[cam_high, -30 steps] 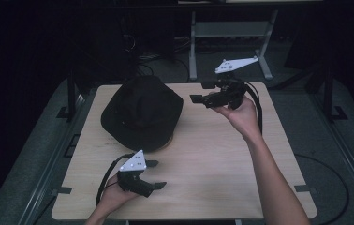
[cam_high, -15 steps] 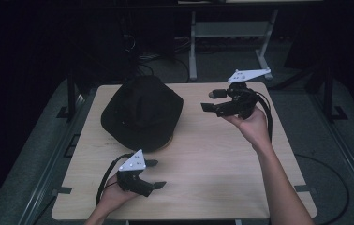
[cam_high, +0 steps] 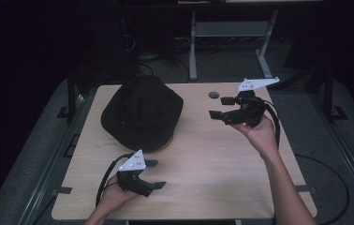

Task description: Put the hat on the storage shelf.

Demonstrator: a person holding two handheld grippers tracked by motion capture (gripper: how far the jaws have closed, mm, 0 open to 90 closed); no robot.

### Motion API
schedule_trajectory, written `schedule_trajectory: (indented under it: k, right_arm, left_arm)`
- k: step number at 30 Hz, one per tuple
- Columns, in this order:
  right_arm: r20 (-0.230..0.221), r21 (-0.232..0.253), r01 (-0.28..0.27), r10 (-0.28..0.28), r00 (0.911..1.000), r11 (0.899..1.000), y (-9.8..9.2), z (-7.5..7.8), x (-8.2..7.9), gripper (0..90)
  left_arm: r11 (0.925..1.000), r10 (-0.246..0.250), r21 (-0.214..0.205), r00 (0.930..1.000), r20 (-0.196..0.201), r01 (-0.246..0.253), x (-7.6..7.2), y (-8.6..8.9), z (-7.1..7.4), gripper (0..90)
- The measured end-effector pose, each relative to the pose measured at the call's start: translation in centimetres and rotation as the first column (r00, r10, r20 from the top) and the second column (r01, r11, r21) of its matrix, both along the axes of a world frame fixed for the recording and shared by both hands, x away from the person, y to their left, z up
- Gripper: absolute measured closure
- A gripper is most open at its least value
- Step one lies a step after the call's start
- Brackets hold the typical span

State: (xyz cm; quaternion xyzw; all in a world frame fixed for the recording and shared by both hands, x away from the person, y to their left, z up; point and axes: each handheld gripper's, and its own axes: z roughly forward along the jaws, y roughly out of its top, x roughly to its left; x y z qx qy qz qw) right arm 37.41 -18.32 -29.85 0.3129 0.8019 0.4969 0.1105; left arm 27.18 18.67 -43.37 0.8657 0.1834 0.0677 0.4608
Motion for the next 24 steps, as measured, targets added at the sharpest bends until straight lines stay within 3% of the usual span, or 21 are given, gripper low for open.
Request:
schedule_trajectory:
  k: [24]
  right_arm:
    - [-0.063, 0.006, 0.068, -0.067, 0.9957, 0.998, -3.9, -4.0, -3.0, 20.7]
  left_arm:
    - [1.0, 0.007, 0.006, 1.0, 0.002, -0.007, 0.0, 0.1, 0.0, 19.0]
